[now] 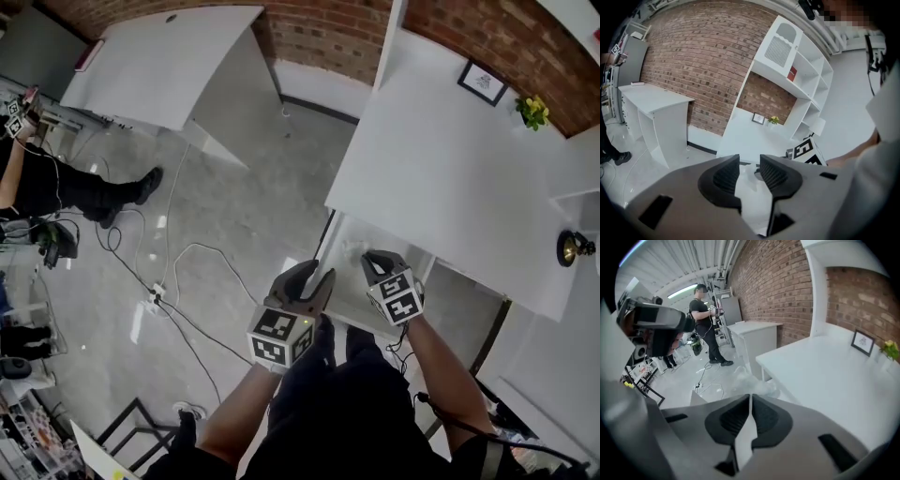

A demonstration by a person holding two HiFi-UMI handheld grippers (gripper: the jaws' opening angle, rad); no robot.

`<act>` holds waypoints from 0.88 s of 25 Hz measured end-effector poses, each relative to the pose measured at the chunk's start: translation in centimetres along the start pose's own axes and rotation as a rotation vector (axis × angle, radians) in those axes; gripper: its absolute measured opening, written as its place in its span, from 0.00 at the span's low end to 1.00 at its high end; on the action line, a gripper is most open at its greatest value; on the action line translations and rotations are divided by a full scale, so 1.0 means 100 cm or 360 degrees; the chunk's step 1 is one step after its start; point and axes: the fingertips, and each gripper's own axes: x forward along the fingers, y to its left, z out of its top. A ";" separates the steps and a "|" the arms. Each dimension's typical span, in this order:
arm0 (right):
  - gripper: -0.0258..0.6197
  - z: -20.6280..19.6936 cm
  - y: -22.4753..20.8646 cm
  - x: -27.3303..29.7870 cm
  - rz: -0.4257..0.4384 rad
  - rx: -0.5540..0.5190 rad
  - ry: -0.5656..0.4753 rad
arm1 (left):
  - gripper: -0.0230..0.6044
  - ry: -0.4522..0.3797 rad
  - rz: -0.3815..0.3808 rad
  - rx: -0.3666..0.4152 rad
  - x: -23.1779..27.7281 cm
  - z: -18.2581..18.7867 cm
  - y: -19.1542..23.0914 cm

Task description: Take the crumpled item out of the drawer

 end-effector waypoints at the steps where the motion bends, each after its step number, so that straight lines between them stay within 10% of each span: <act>1: 0.07 0.009 -0.003 -0.010 -0.0025 0.0006 -0.0031 | 0.25 -0.0017 -0.0013 0.0018 -0.001 0.008 -0.003; 22: 0.07 0.103 -0.080 -0.185 -0.0643 0.0305 -0.0521 | 0.25 -0.0196 -0.0279 0.0424 -0.005 0.113 -0.047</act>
